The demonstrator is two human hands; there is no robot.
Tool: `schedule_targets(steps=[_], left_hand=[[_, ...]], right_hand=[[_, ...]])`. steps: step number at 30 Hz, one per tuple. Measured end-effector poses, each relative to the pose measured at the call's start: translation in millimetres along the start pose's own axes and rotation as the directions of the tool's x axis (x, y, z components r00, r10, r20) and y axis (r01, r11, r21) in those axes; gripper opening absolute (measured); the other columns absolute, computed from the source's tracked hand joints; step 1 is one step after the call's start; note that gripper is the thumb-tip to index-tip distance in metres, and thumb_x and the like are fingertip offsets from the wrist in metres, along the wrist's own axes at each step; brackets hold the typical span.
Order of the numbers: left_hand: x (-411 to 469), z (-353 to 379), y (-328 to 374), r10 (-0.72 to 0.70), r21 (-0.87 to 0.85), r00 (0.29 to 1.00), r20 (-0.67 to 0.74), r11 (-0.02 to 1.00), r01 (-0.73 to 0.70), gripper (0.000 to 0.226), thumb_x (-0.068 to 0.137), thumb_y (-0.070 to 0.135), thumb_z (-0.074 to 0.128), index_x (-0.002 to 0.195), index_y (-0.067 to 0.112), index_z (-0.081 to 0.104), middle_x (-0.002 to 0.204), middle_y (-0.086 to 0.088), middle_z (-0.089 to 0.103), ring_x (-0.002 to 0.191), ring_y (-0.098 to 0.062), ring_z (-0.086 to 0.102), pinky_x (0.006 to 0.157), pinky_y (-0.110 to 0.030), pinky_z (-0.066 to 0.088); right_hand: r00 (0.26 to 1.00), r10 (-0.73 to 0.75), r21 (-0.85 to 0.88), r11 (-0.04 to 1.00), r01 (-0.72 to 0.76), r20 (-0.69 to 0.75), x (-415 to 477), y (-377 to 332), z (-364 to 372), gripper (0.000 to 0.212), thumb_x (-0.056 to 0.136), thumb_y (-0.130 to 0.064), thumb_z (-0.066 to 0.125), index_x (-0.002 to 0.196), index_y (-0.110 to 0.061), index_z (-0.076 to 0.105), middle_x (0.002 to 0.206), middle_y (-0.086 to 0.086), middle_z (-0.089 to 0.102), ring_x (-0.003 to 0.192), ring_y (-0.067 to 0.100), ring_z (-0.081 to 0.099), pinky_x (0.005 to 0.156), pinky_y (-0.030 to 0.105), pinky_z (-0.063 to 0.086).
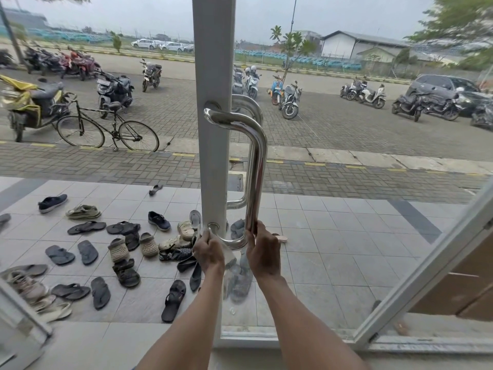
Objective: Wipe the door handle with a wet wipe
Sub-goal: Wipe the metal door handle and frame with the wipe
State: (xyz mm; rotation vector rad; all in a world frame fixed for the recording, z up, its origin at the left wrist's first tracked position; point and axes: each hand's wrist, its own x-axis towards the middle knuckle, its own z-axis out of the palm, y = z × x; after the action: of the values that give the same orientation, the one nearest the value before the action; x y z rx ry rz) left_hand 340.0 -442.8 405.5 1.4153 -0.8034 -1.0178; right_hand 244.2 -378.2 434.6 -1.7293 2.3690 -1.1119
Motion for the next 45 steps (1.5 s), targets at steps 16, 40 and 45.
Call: schedule_targets(steps=[16,40,45], left_hand=[[-1.4,-25.4,-24.8,0.453,0.443,0.539,0.71,0.308,-0.842,0.069,0.068,-0.011,0.047,0.135,0.006,0.055,0.139,-0.01,0.058,0.135,-0.02,0.049,0.119,-0.023,0.025],[3.1,-10.9,18.6,0.31,0.314,0.587,0.748,0.614,-0.724,0.05,0.082,-0.02,0.051,0.126,0.001,0.064,0.115,-0.007,0.071,0.095,-0.017,0.068,0.081,-0.01,0.05],[6.0,-10.5,16.6,0.26,0.338,0.624,0.737,0.658,-0.673,0.033,0.084,-0.013,0.058,0.111,0.0,0.071,0.091,-0.013,0.073,0.083,-0.026,0.068,0.084,-0.039,0.057]], right_hand=[[0.997,-0.009,0.093,0.996,0.015,-0.074,-2.5,-4.0,-0.1,0.032,0.102,-0.024,0.051,0.128,-0.006,0.059,0.1,0.018,0.074,0.094,0.036,0.07,0.079,0.042,0.056],[0.949,0.298,0.103,0.952,-0.287,-0.106,-42.7,-4.6,13.4,0.01,0.084,-0.013,0.062,0.093,-0.012,0.065,0.086,0.009,0.072,0.082,0.031,0.071,0.062,0.029,0.045],[0.85,0.507,0.25,0.813,-0.526,0.142,-43.4,-2.8,30.0,0.025,0.084,-0.023,0.069,0.103,-0.007,0.074,0.096,0.008,0.078,0.096,0.025,0.072,0.08,0.027,0.053]])
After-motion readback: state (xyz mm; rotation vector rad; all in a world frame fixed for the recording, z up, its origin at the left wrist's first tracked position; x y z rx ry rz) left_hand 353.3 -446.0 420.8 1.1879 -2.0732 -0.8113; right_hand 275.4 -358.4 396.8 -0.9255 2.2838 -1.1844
